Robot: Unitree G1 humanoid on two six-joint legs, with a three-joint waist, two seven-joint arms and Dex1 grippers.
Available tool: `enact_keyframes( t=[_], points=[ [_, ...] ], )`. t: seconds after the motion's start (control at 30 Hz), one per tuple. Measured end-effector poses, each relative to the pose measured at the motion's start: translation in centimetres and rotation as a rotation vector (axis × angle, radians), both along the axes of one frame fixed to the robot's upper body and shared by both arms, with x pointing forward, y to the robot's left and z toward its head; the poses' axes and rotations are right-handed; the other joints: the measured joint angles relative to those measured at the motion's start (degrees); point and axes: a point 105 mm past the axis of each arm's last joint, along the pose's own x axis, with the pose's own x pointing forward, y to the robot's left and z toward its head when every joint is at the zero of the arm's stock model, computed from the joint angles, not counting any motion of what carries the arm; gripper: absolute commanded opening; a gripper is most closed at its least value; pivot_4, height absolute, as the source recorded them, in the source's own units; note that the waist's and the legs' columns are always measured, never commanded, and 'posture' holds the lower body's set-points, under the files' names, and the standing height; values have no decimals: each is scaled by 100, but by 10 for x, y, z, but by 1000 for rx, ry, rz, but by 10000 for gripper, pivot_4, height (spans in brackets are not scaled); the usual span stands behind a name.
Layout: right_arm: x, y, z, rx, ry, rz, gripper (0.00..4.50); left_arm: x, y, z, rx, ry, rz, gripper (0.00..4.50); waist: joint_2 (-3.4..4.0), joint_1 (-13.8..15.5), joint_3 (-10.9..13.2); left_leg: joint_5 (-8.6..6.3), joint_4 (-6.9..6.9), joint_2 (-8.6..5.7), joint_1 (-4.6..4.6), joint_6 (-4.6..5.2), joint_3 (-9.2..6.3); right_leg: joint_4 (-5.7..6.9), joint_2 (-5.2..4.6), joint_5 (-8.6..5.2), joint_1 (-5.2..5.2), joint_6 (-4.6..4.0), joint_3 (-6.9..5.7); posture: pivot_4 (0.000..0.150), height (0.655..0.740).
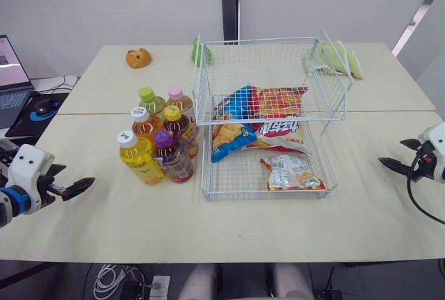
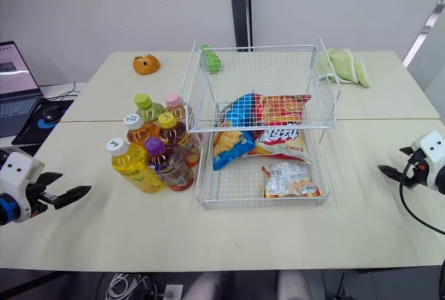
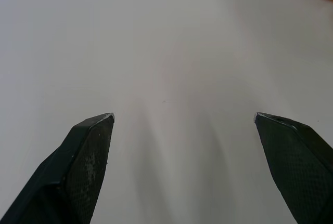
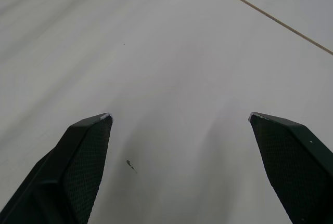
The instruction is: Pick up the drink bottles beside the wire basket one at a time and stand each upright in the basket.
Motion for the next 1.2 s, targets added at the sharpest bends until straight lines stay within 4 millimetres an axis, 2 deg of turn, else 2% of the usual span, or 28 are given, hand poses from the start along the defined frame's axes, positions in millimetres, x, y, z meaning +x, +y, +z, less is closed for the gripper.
enact_keyframes(
  t=[0.27, 0.6, 0.8, 0.97, 1.2],
  points=[
    [2, 0, 4, -4, -20, -10, 45000, 4, 2, 8, 80, -72, -11, 44744, 0, 3, 0, 0, 0, 0, -1, 0, 1, 0, -1, 0, -2, 0, 1, 1500, 7400],
    [5, 1, 14, -82, -125, 15, 45000, 5, 5, 10, 39, -96, -13, 44744, 0, 16, 0, 0, 0, 0, 0, 0, 1, 0, 0, 0, -2, 0, 0, 1500, 7400],
    [4, -2, 12, -62, -126, 5, 45000, 9, 5, 18, 71, -154, -28, 44744, 0, 19, 0, 0, 0, 0, 0, 0, 2, 0, 0, 1, -2, -1, 1, 1500, 7400],
    [6, -1, 17, -44, -144, 5, 45000, 10, 7, 17, 73, -171, -19, 44744, 0, 15, 0, 0, -1, 2, 0, 0, 2, 0, 1, 1, -2, -1, 1, 1500, 7400],
    [6, -5, 16, -52, -152, -23, 45000, 6, -2, 15, -93, -136, -60, 44744, 0, 18, 0, 0, -1, 2, 0, 0, 2, 0, 3, 1, -2, -1, 1, 1500, 7400]
  ],
)
